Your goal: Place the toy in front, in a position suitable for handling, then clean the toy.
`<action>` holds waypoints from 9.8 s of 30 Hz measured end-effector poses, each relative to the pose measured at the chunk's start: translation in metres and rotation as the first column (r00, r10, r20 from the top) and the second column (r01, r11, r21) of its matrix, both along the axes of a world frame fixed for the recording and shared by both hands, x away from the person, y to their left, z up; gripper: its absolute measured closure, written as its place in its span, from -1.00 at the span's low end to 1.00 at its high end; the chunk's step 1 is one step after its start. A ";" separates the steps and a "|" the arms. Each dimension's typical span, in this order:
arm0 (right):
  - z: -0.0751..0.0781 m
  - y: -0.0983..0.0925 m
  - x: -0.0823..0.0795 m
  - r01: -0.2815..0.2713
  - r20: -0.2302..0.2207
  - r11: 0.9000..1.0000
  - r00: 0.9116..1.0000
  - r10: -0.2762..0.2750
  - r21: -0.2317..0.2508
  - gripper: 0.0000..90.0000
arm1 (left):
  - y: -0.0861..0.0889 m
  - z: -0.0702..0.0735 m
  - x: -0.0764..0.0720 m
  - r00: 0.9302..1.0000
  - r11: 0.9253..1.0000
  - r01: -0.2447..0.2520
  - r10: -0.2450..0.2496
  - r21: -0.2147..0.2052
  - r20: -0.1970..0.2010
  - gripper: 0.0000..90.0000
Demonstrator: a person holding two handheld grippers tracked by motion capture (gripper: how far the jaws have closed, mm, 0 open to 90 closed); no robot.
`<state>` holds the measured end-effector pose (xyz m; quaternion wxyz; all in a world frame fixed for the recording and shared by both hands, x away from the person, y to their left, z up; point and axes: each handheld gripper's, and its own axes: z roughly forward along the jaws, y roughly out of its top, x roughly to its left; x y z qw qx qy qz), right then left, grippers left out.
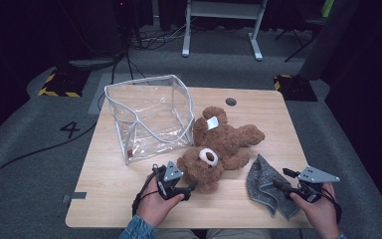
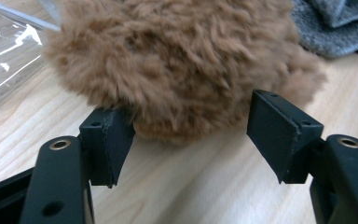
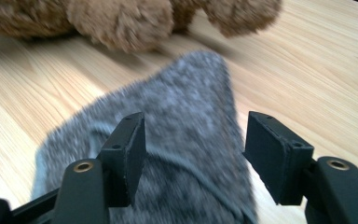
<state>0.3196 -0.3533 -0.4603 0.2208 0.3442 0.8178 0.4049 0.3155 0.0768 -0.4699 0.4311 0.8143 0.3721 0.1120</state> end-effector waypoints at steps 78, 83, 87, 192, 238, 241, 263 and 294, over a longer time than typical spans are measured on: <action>0.017 0.021 0.020 -0.115 -0.029 0.992 0.993 0.116 0.055 -0.17 | 0.065 0.014 0.006 0.969 0.974 0.220 -0.224 0.043 0.105 0.27; 0.013 0.012 0.014 -0.113 -0.069 0.993 0.991 0.115 0.034 -0.21 | 0.090 0.012 0.004 0.946 0.953 0.302 -0.304 0.036 0.111 0.25; 0.010 0.006 0.011 -0.108 -0.097 0.994 0.989 0.110 0.030 -0.24 | 0.103 0.011 -0.001 0.931 0.938 0.347 -0.348 0.023 0.110 0.22; 0.050 0.099 0.048 -0.315 -0.128 0.945 0.944 0.303 -0.088 0.67 | 0.041 -0.006 -0.005 0.854 0.870 0.492 -0.476 -0.027 0.208 0.06; 0.034 0.161 0.113 -0.354 -0.223 0.910 0.925 0.307 -0.217 0.65 | 0.032 -0.006 -0.023 0.816 0.859 0.504 -0.506 0.084 0.280 0.07; 0.041 0.144 0.114 -0.303 -0.194 0.928 0.945 0.263 -0.216 0.65 | 0.032 -0.007 -0.022 0.816 0.858 0.507 -0.507 0.074 0.277 0.06; 0.031 0.097 0.085 -0.302 -0.195 0.953 0.936 0.294 -0.011 0.64 | 0.035 -0.008 -0.018 0.833 0.870 0.492 -0.481 0.034 0.272 0.04; 0.024 0.082 0.069 -0.286 -0.182 0.958 0.942 0.281 0.000 0.66 | 0.036 -0.009 -0.016 0.842 0.879 0.476 -0.462 0.019 0.279 -0.02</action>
